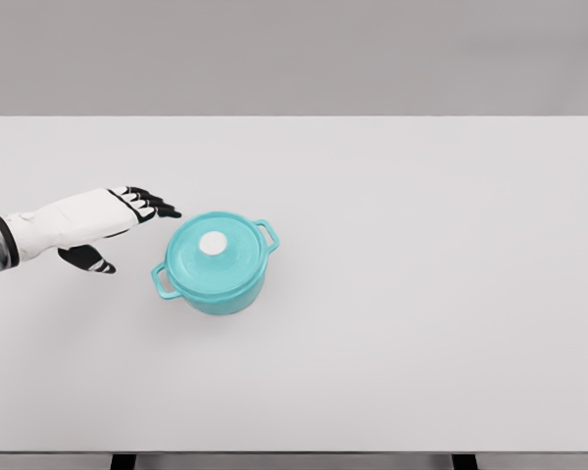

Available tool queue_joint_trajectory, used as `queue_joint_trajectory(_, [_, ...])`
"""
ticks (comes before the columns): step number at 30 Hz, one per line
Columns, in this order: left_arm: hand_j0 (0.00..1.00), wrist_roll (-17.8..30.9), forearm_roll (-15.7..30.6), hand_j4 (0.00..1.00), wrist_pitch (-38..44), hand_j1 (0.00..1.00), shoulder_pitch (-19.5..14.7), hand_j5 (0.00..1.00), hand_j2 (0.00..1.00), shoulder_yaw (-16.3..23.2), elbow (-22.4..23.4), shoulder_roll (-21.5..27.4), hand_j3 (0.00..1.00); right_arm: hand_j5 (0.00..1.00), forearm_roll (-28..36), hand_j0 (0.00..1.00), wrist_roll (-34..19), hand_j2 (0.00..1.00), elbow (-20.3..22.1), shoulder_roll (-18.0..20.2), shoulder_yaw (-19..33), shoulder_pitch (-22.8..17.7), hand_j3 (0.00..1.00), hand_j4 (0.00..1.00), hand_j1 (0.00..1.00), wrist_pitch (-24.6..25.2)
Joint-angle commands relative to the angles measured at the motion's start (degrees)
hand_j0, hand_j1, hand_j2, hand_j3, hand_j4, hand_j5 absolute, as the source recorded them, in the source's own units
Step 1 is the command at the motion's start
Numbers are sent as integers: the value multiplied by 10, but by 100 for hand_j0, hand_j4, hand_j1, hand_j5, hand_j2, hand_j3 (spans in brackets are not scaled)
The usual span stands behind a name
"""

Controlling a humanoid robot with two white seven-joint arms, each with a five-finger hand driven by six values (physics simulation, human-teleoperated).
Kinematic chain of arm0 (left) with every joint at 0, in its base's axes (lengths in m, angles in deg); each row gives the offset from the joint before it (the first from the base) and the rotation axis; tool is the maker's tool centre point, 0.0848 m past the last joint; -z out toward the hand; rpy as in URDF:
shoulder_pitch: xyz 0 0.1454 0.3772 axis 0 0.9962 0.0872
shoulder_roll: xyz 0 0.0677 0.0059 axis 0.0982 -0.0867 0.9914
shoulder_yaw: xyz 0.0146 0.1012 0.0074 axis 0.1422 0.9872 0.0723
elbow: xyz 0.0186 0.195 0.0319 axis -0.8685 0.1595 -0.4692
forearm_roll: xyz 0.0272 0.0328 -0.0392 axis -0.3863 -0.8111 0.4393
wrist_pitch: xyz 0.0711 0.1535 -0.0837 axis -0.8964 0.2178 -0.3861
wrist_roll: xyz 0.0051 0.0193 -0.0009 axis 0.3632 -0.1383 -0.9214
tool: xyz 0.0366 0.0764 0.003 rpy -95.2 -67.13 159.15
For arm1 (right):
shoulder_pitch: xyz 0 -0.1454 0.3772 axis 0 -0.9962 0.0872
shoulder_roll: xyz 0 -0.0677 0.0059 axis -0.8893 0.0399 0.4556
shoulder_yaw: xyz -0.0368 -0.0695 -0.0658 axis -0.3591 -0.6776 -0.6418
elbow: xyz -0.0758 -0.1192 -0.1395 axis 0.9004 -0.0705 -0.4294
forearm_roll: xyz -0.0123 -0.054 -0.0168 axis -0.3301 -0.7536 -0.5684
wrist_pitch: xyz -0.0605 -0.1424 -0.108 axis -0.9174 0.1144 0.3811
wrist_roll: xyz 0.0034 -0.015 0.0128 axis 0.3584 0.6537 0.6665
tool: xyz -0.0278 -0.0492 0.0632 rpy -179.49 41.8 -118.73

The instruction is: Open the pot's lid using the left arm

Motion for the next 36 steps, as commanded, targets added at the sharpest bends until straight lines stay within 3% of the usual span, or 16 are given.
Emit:
queue_joint_trajectory(1, [100, 0, 2, 100, 1, 100, 0, 100, 100, -1, 0, 0, 100, 100, 0, 100, 1, 100, 1, 0, 0, 0, 100, 100, 100, 0])
queue_joint_trajectory(13, [100, 0, 4, 100, 1, 100, -38, 100, 100, 6, -12, 7, 100, 100, 0, 100, 1, 100, -2, 0, 0, -7, 100, 100, 100, 1])
queue_joint_trajectory(14, [100, 0, 25, 100, 1, 100, -42, 100, 100, 7, -34, 34, 100, 100, 0, 100, 1, 100, -2, 0, -1, -7, 100, 100, 100, 1])
queue_joint_trajectory(16, [100, 0, 189, 100, 11, 100, -89, 100, 100, 42, -39, 83, 100, 100, 0, 100, 1, 100, -2, 0, 0, -7, 100, 100, 100, 1])
queue_joint_trajectory(17, [100, 0, 224, 100, 7, 100, -91, 100, 100, 56, -42, 93, 100, 100, 0, 100, 1, 100, -2, 0, -1, -7, 100, 100, 100, 1])
queue_joint_trajectory(20, [100, 0, 223, 100, -40, 100, -142, 100, 100, 142, -50, 104, 100, 100, 0, 100, 1, 100, -2, 0, 0, -7, 100, 100, 100, 1])
queue_joint_trajectory(24, [100, 0, 223, 100, -103, 100, -177, 100, 100, 162, -52, 102, 100, 100, 0, 100, 1, 100, -2, 0, 0, -7, 100, 100, 100, 1])
queue_joint_trajectory(27, [100, 0, 210, 100, -103, 100, -184, 100, 100, 162, -52, 99, 100, 100, 0, 100, 1, 100, -2, 0, 0, -7, 100, 100, 100, 1])
queue_joint_trajectory(30, [100, 0, 181, 100, -103, 100, -197, 100, 100, 164, -51, 60, 100, 100, 0, 100, 1, 100, -2, 0, 0, -7, 100, 100, 100, 1])
queue_joint_trajectory(32, [100, 0, 138, 100, -103, 100, -211, 100, 100, 186, -50, 7, 100, 100, 0, 100, 1, 100, -2, 0, 0, -7, 100, 100, 100, 1])
queue_joint_trajectory(36, [100, 0, 118, 100, -103, 100, -226, 100, 100, 212, -50, -3, 100, 100, 0, 100, 1, 100, -2, 0, 0, -7, 100, 100, 100, 1])
